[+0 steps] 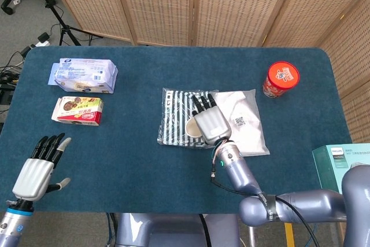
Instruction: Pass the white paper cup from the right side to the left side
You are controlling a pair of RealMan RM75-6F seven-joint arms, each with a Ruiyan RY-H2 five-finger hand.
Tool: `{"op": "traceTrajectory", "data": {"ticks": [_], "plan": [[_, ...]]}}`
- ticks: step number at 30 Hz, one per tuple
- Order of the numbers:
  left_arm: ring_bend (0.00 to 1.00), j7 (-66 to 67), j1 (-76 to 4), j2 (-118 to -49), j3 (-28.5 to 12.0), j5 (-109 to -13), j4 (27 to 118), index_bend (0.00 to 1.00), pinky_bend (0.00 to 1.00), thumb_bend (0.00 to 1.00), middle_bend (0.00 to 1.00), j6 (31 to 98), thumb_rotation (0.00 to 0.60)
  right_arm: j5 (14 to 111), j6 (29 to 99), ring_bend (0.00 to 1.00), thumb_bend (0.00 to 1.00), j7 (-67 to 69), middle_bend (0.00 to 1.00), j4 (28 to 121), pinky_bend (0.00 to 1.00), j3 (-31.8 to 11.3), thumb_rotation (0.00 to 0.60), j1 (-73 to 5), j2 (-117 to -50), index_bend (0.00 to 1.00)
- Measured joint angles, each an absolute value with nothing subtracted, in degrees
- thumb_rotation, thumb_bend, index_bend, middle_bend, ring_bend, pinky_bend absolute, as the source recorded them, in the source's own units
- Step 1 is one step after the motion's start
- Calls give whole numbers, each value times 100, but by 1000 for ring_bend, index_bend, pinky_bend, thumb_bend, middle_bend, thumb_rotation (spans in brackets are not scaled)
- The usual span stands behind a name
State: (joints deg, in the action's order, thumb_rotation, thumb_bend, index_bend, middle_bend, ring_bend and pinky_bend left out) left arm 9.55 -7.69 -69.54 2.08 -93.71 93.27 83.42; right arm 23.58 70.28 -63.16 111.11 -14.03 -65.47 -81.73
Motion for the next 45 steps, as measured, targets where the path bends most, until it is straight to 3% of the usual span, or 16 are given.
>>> {"op": "traceTrajectory", "data": {"ticks": [15,45], "plan": [[0,1053,-763,-6969,265,-9445,9352,0,0,0,0,8329,600,2312,7191,0,337,-6376,0,11437,0,-1429,600,-6983,-8746,359],[0,1178,-783,-6942,254,-9298,9416,0,0,0,0,8188,600,2360,6751,0,301,-5801,0,10449,0,-1209,600,-7226,-9741,359]]}}
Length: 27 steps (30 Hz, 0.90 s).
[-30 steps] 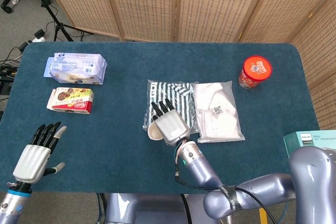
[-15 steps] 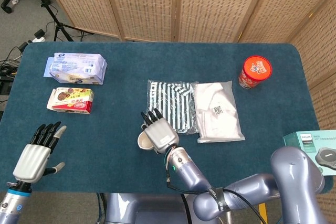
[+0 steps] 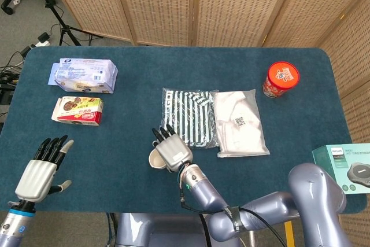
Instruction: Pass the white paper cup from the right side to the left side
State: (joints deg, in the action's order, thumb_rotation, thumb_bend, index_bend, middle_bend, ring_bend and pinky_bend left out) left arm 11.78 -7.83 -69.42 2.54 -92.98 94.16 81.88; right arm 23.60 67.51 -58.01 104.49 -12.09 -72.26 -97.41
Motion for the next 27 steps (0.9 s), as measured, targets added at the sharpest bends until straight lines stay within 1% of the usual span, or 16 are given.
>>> {"op": "traceTrajectory", "data": {"ticks": [3,11,14,16,20,23,27], "plan": [[0,1209,-788,-6936,244,-9262,9418,0,0,0,0,8164,600,2390,6726,0,260,-5755,0,10367,0,-1181,600,-7217,-9791,359],[0,1175,-796,-6934,226,-9247,9424,0,0,0,0,8166,600,2508,6681,0,258,-5662,0,10247,0,-1112,600,-7174,-9862,359],[0,1175,-796,-6934,223,-9244,9421,0,0,0,0,8169,600,2539,6689,0,236,-5651,0,10233,0,-1092,600,-7158,-9879,355],[0,1179,-794,-6933,222,-9239,9419,0,0,0,0,8171,600,2521,6703,0,217,-5676,0,10245,0,-1078,600,-7154,-9875,320],[0,1189,-796,-6932,221,-9224,9427,0,0,0,0,8160,600,2403,6703,0,154,-5729,0,10305,0,-1079,600,-7159,-9835,157],[0,1185,-796,-6927,218,-9222,9429,0,0,0,0,8163,600,2252,6705,0,115,-5818,0,10372,0,-1086,600,-7183,-9787,56],[0,1192,-796,-6926,209,-9218,9430,0,0,0,0,8172,600,2073,6747,0,65,-5929,0,10450,0,-1103,600,-7225,-9747,7]]}}
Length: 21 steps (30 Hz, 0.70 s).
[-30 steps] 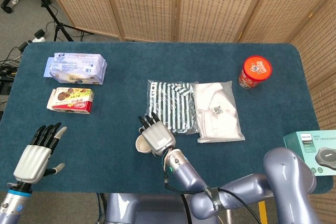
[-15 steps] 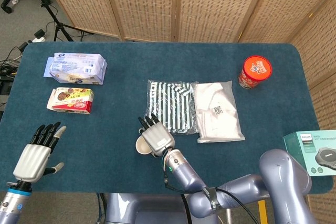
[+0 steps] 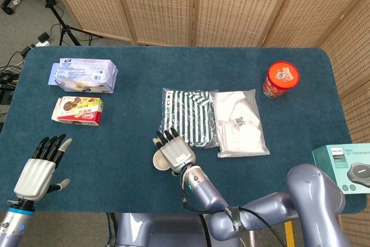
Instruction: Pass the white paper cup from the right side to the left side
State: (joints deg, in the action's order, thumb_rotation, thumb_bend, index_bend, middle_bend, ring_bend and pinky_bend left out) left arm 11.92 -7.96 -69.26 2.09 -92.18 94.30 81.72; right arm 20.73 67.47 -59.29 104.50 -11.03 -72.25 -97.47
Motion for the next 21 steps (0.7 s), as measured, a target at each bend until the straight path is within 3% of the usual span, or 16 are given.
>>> {"op": "traceTrajectory", "data": {"ticks": [11,17,21], "plan": [[0,1157,-799,-6915,203,-9212,9416,0,0,0,0,8176,600,2022,7216,0,53,-6221,0,10877,0,-1094,600,-7250,-9402,0],[0,1215,-778,-6923,233,-9274,9427,0,0,0,0,8221,600,2142,7779,0,84,-6336,0,11591,0,-1104,600,-7065,-8439,0],[0,1261,-774,-6945,229,-9253,9427,0,0,0,0,8214,600,2599,8115,0,105,-5931,0,11981,0,-965,600,-6544,-7520,0]]}}
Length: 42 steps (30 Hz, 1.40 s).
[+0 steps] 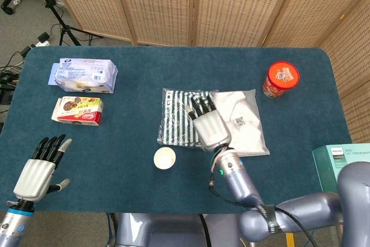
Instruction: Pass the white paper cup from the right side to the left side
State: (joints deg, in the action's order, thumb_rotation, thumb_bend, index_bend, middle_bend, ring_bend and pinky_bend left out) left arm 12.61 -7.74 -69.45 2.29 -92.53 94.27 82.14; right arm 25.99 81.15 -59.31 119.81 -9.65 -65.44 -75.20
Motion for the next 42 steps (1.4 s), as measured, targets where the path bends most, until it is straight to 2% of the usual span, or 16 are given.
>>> {"op": "traceTrajectory", "data": {"ticks": [3,9,15,19,25,31,37,42], "plan": [[0,1315,-782,-6989,218,-9247,9408,0,0,0,0,8203,600,3207,8201,0,105,-5231,0,12074,0,-718,600,-5993,-6930,0],[0,1276,-822,-7066,236,-9246,9416,0,0,0,0,8097,600,4919,8307,0,105,-3263,0,11732,0,5,600,-4670,-6375,0],[0,1067,-920,-7071,171,-9217,9507,0,0,0,0,8012,600,6551,8711,0,105,-1574,0,10478,0,753,600,-3130,-6432,0],[0,1222,-1029,-7027,80,-9169,9697,0,0,0,0,7909,600,7082,9088,0,105,-1021,0,9645,0,1009,600,-2438,-6751,0],[0,1372,-1312,-6851,-86,-8969,10209,6,0,2,0,7492,600,7542,9573,0,105,-790,0,8847,0,1072,600,-1801,-7237,0],[0,1706,-1862,-6698,-424,-8394,10906,102,0,38,0,6719,600,7813,9743,0,105,-381,0,8423,0,898,600,-1451,-7374,0],[0,2255,-2562,-6689,-812,-7127,11314,108,0,45,0,5907,600,7962,9781,0,106,24,0,8278,0,637,600,-1231,-7311,0],[0,2910,-3327,-6715,-1060,-5620,11534,108,0,52,0,5419,600,8079,9821,0,106,245,0,8273,0,452,600,-1061,-7206,0]]}}
